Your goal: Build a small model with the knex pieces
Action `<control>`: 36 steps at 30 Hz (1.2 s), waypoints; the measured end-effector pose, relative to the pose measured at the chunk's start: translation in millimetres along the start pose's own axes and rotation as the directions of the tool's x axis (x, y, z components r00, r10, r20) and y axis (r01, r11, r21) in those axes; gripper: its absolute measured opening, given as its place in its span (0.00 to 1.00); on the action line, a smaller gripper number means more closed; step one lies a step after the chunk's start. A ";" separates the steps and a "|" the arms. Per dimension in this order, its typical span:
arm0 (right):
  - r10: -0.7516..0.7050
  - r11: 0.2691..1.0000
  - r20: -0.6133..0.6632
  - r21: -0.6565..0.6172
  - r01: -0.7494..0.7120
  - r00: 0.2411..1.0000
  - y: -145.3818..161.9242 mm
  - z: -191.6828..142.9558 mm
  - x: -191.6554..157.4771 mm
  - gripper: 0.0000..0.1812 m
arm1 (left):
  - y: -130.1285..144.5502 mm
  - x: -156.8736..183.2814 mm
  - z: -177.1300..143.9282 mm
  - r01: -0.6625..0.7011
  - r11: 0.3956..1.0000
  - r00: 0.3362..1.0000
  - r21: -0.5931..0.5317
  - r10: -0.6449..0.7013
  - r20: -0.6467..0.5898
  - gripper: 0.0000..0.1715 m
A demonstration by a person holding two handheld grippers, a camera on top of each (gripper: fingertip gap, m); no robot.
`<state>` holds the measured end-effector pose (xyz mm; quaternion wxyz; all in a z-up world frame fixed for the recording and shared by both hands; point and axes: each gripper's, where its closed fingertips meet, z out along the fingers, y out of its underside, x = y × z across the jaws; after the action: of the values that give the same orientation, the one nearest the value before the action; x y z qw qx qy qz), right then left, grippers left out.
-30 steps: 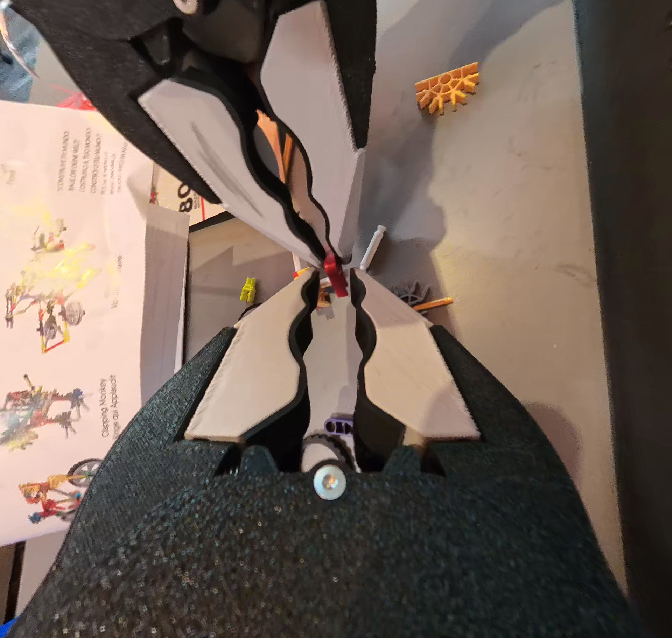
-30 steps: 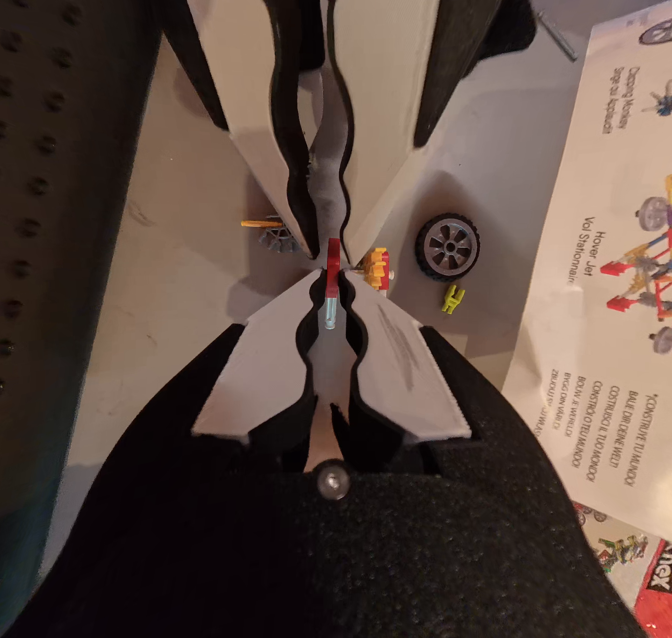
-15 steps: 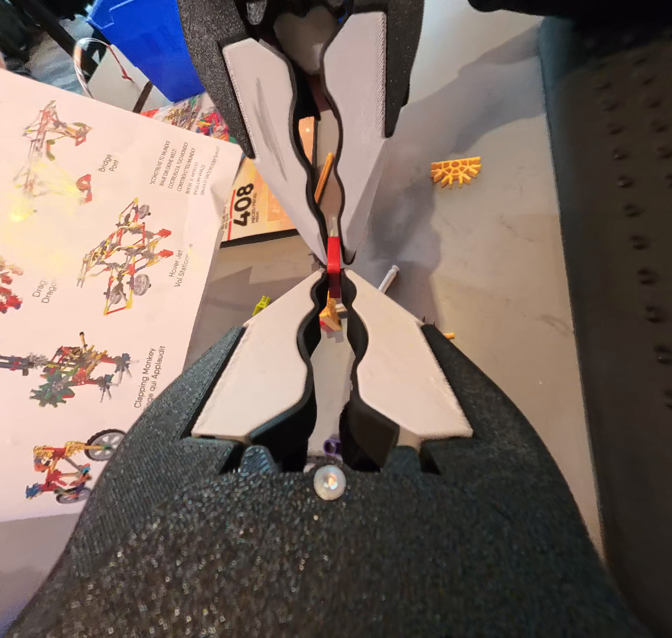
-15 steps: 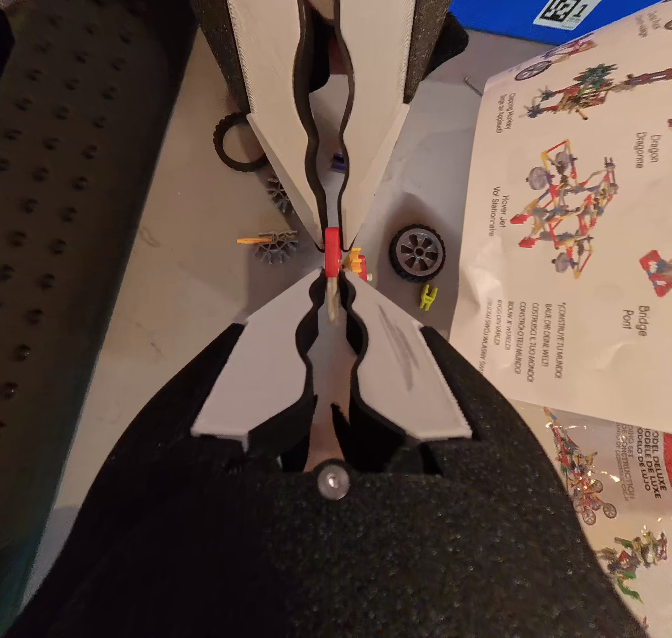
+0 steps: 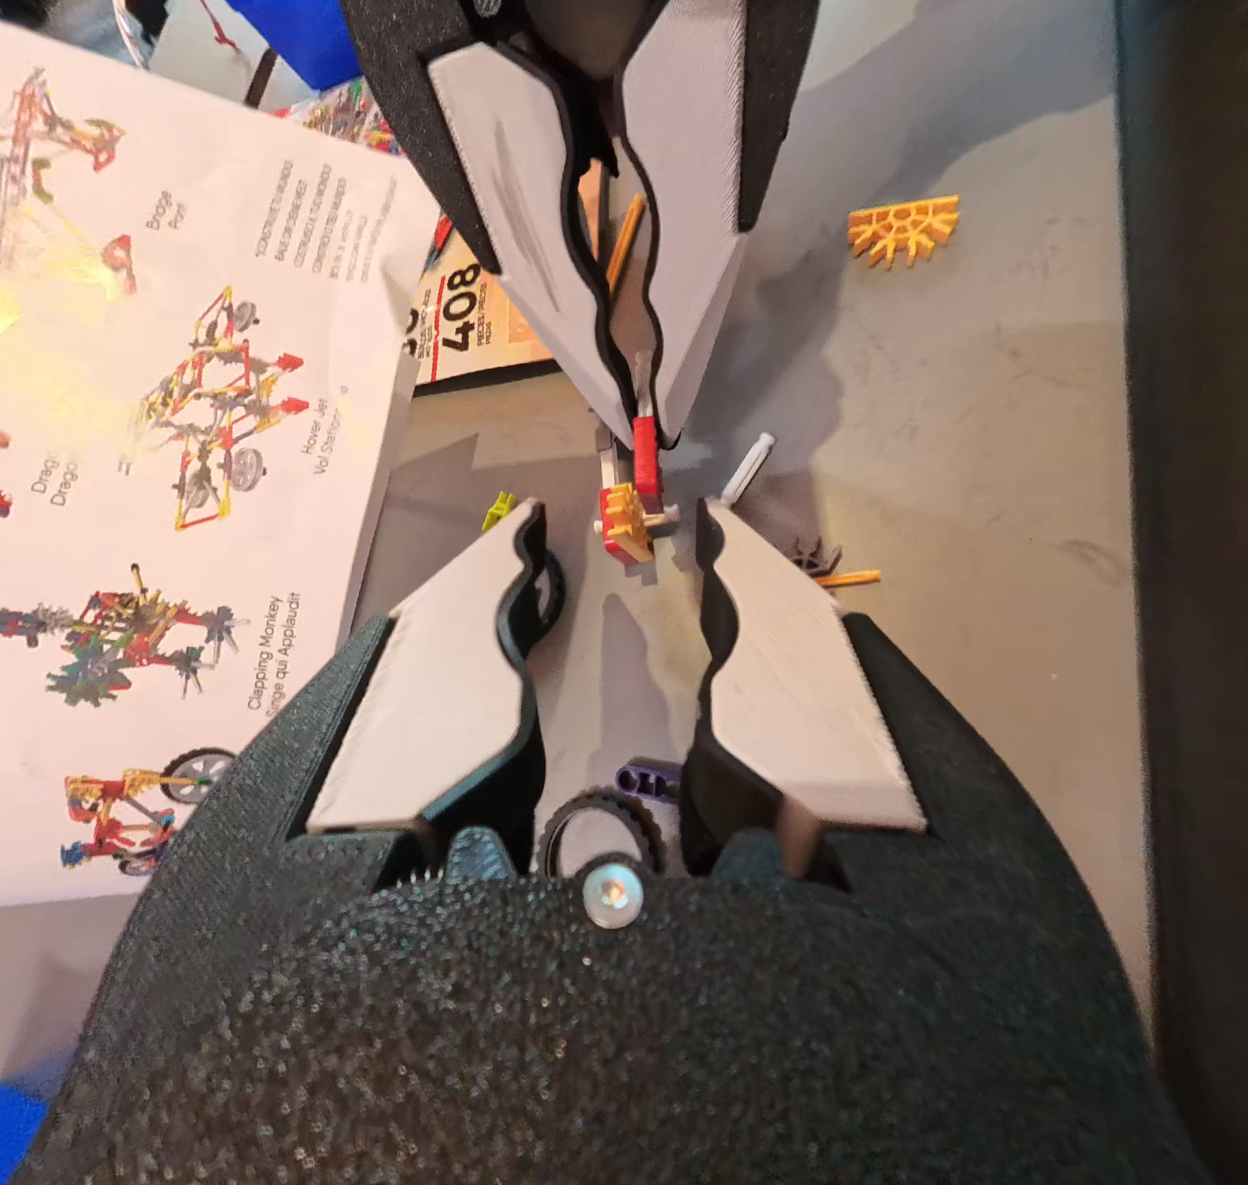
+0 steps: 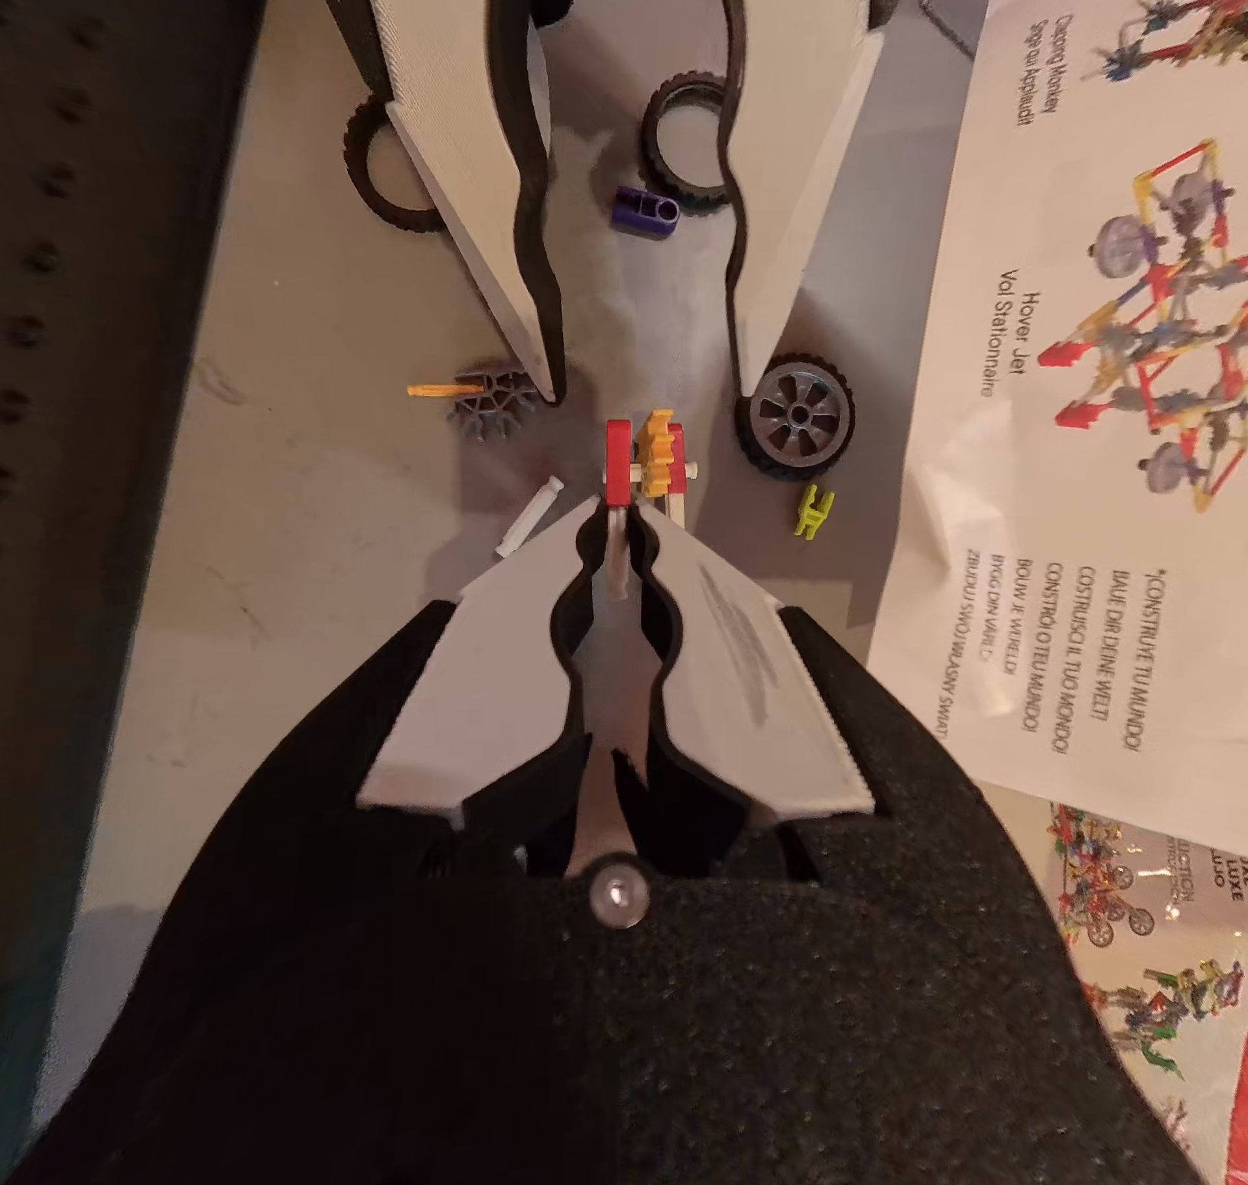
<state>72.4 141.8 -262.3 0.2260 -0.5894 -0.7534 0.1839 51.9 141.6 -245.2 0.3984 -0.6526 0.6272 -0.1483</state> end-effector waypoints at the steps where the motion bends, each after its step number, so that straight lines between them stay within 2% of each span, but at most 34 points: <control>1: -0.002 1.000 0.001 -0.007 0.002 1.000 0.1 1.0 0.0 0.03 | 3.5 0.2 1.8 0.000 1.000 1.000 -0.014 0.000 -0.003 0.25; 6: -0.010 0.999 0.001 -0.051 0.010 1.000 2.8 8.0 1.6 0.03 | 20.0 1.8 16.1 -0.003 0.996 1.000 -0.087 0.002 -0.009 0.24; 16: -0.004 0.996 0.022 -0.090 0.006 1.000 5.9 21.2 2.0 0.03 | 25.5 3.6 27.2 0.009 0.995 1.000 -0.098 -0.012 -0.029 0.14; 23: 0.012 0.997 0.031 -0.080 -0.009 0.999 6.3 20.5 4.8 0.03 | 25.0 1.5 29.5 0.013 0.996 1.000 -0.094 -0.016 -0.026 0.13; 31: -0.002 0.998 0.022 -0.069 0.003 1.000 6.2 18.2 11.3 0.03 | 24.7 -0.6 32.0 0.132 0.988 0.986 -0.078 -0.139 -0.097 0.12; 36: -0.015 0.998 0.013 -0.056 0.016 1.000 7.3 20.1 16.9 0.03 | 25.4 -4.3 33.8 0.156 0.985 0.982 -0.070 -0.163 -0.100 0.12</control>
<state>63.6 159.7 -280.9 0.2063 -0.5886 -0.7641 0.1646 56.8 159.5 -283.4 0.3311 -0.7041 0.5974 -0.1942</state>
